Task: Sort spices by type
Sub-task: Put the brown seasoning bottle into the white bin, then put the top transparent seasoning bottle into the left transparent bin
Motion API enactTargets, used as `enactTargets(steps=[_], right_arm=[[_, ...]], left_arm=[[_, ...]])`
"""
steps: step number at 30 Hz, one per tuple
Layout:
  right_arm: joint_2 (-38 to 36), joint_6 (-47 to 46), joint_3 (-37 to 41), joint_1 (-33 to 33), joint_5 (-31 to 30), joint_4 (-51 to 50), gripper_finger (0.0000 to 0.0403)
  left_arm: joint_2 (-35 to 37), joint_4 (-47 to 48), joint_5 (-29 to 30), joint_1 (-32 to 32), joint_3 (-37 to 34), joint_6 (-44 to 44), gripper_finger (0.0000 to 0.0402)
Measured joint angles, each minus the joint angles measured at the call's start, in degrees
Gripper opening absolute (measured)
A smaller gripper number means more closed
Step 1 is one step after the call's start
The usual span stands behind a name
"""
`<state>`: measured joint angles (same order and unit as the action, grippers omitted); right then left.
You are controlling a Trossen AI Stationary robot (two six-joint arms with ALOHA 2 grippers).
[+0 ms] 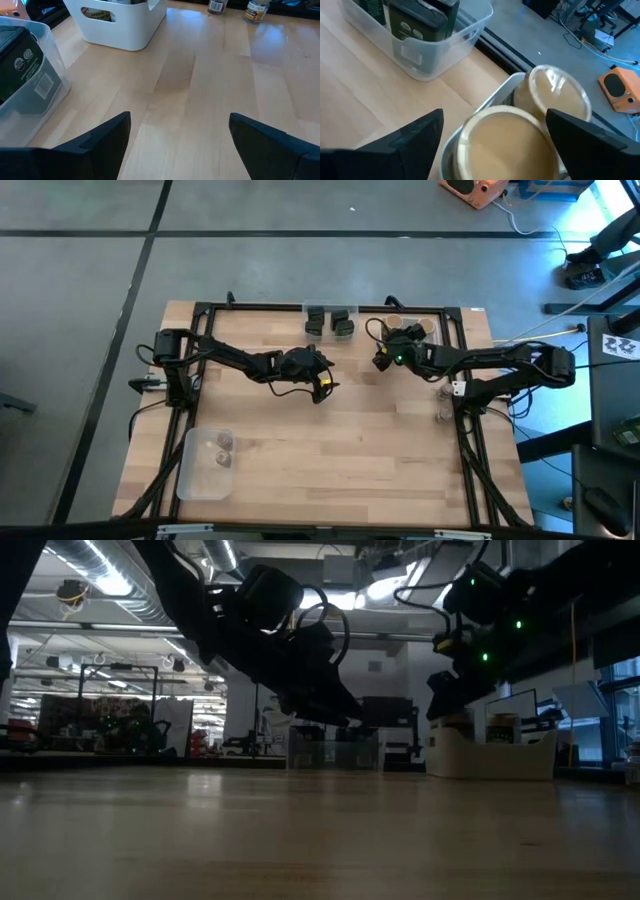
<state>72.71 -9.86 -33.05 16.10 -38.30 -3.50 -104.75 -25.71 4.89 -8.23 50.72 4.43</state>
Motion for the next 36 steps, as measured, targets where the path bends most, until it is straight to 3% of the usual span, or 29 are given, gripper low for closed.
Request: enactTargets(steps=[7, 15, 19, 27, 36], right_arm=[[-5.98, 1.41, -7.58, 0.00, 5.11, -16.37, 0.0353], [-13.46, -1.01, -13.52, -1.07, 25.78, -38.91, 0.0353], [-15.80, -3.32, -13.71, -3.02, 31.75, -47.19, 0.0353], [-15.54, -5.14, -13.71, -6.97, 34.50, -58.84, 0.0353], [-10.74, -3.28, -13.71, -7.08, 29.74, -69.89, 0.0353]], left_arm=[[0.00, 0.64, 0.00, 0.00, 0.00, -0.07, 0.0320], [0.00, 1.03, 0.00, 0.00, 0.00, -0.03, 0.0320], [0.00, 0.95, 0.01, 0.00, 0.00, -0.09, 0.0320], [0.00, 0.57, 0.00, 0.04, 0.00, 0.04, 0.0320], [0.00, 0.55, 0.00, 0.04, 0.00, -0.07, 0.0320]])
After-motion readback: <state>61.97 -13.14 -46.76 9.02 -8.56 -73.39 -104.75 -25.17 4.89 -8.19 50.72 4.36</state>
